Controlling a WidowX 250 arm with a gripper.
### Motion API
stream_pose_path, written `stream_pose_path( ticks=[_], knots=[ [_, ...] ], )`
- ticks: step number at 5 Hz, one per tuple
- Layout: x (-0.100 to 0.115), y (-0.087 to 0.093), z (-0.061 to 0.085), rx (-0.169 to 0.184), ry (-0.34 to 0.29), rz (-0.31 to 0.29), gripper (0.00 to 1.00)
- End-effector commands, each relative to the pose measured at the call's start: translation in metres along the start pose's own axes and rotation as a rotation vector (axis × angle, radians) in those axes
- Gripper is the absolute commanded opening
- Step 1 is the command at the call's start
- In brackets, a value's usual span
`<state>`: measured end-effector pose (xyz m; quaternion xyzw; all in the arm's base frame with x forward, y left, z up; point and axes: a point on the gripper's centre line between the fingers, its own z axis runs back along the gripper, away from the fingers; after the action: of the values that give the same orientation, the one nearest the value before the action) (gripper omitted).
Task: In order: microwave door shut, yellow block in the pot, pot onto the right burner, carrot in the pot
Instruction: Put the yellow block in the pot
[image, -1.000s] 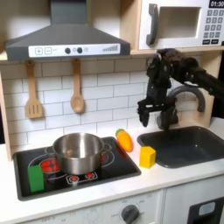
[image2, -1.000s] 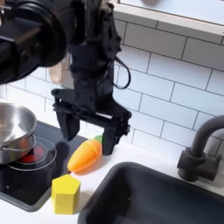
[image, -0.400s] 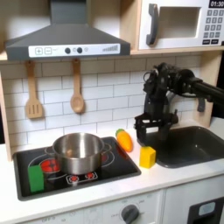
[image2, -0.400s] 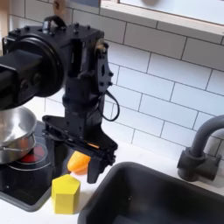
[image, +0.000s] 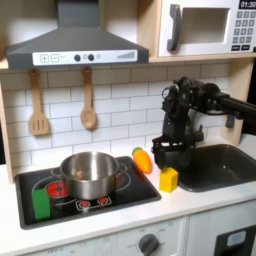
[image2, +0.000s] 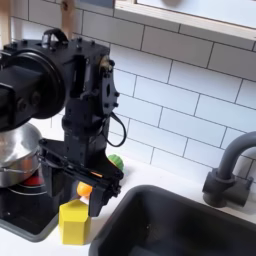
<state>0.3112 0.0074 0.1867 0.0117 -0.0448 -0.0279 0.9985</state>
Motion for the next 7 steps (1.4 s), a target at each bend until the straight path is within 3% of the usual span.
stream_pose_path(
  ticks=[1, 4, 6, 7],
  knots=[
    [-0.009, 0.001, -0.014, -0.002, 0.049, 0.0, 1.0],
    [-0.008, 0.006, -0.03, -0.022, 0.098, -0.002, 1.0],
    [-0.005, -0.003, -0.038, -0.055, 0.117, -0.051, 1.0],
    [-0.003, 0.0, -0.041, -0.05, 0.131, -0.05, 1.0]
  ],
)
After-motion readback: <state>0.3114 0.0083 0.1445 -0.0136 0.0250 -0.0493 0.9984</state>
